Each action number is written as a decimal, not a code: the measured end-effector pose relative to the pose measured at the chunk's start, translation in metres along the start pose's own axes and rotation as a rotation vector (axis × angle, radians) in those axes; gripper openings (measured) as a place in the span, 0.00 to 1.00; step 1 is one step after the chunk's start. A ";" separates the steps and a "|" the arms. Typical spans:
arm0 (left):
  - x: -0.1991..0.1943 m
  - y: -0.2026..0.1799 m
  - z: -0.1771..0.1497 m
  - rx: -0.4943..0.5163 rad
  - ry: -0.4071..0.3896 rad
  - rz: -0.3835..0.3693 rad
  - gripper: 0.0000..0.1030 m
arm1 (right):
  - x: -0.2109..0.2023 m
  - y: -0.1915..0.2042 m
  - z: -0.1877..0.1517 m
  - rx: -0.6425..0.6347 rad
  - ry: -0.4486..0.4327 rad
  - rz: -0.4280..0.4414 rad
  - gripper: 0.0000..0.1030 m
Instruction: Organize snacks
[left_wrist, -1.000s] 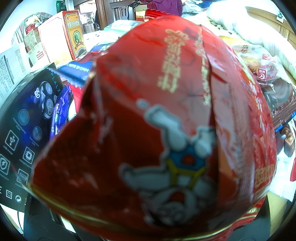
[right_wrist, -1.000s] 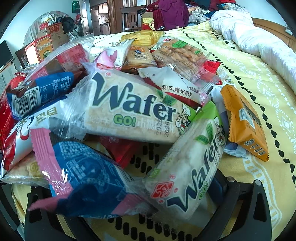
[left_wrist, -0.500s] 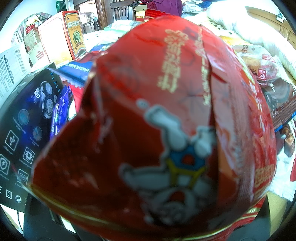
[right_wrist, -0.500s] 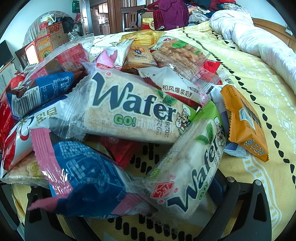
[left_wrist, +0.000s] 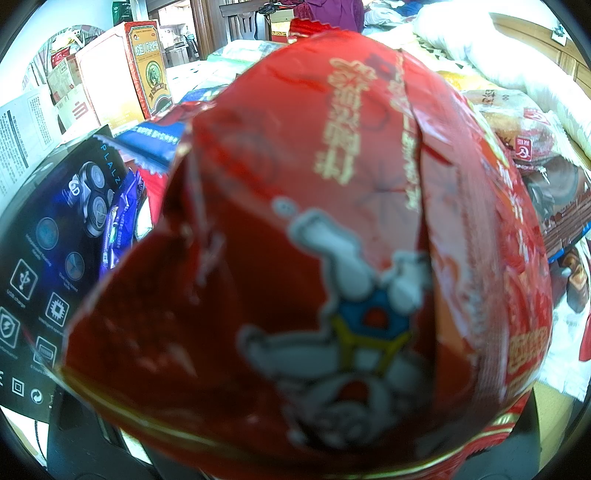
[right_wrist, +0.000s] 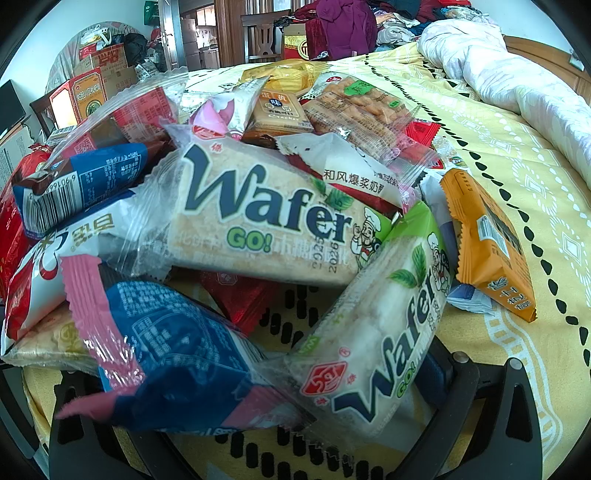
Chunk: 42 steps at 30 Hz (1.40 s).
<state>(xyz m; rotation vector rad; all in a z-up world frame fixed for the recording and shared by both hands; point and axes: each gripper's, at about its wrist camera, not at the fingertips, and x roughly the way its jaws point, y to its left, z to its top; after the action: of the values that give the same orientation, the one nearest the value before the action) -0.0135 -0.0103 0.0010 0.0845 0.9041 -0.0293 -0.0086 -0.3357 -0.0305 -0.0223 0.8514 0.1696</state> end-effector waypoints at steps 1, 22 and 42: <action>-0.001 0.000 -0.001 0.000 0.000 0.000 1.00 | 0.000 0.000 0.000 0.000 0.000 0.000 1.00; 0.000 0.000 0.000 0.000 0.000 0.000 1.00 | 0.000 0.000 0.000 0.002 0.009 0.001 1.00; 0.000 0.000 0.000 0.000 0.000 0.000 1.00 | 0.000 0.001 0.000 0.003 0.015 0.002 1.00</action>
<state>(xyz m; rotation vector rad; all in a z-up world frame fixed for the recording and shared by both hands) -0.0130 -0.0101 0.0009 0.0844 0.9042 -0.0292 -0.0081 -0.3351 -0.0303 -0.0196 0.8663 0.1696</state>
